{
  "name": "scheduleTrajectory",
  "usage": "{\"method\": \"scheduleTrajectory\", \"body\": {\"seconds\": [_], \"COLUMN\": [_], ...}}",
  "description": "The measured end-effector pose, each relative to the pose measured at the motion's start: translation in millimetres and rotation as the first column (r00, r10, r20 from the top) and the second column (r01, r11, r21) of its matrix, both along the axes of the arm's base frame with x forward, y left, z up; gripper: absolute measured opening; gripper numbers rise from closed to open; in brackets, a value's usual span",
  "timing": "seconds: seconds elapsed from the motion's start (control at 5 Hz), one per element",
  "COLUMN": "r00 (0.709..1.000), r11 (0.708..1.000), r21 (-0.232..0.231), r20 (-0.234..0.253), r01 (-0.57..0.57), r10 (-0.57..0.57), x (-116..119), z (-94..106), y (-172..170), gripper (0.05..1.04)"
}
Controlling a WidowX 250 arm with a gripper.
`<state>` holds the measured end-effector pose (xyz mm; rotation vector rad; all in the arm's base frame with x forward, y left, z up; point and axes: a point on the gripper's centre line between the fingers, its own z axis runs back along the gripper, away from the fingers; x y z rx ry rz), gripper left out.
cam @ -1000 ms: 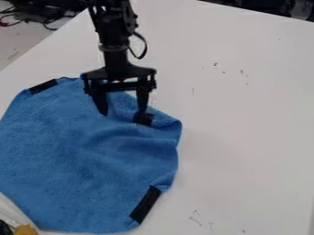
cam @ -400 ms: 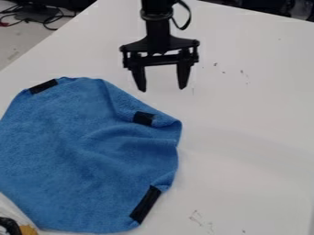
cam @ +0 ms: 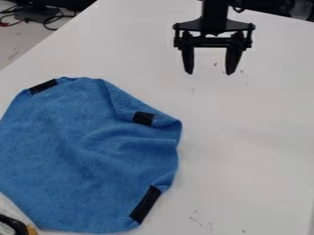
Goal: Move the cloth from top right to bottom left
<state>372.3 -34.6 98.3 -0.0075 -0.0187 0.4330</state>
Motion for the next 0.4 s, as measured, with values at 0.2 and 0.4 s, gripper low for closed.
{"method": "scheduleTrajectory", "body": {"seconds": [0.2, 0.4], "r00": [1.000, 1.000], "r11": [1.000, 0.999], "r21": [-0.005, -0.034], "r20": [0.009, 0.027], "r01": [0.012, 0.008], "r10": [-0.012, -0.007], "x": [19.8, 32.3], "z": [7.4, 7.5], "y": [-21.2, -37.2], "gripper": [0.999, 0.999]}}
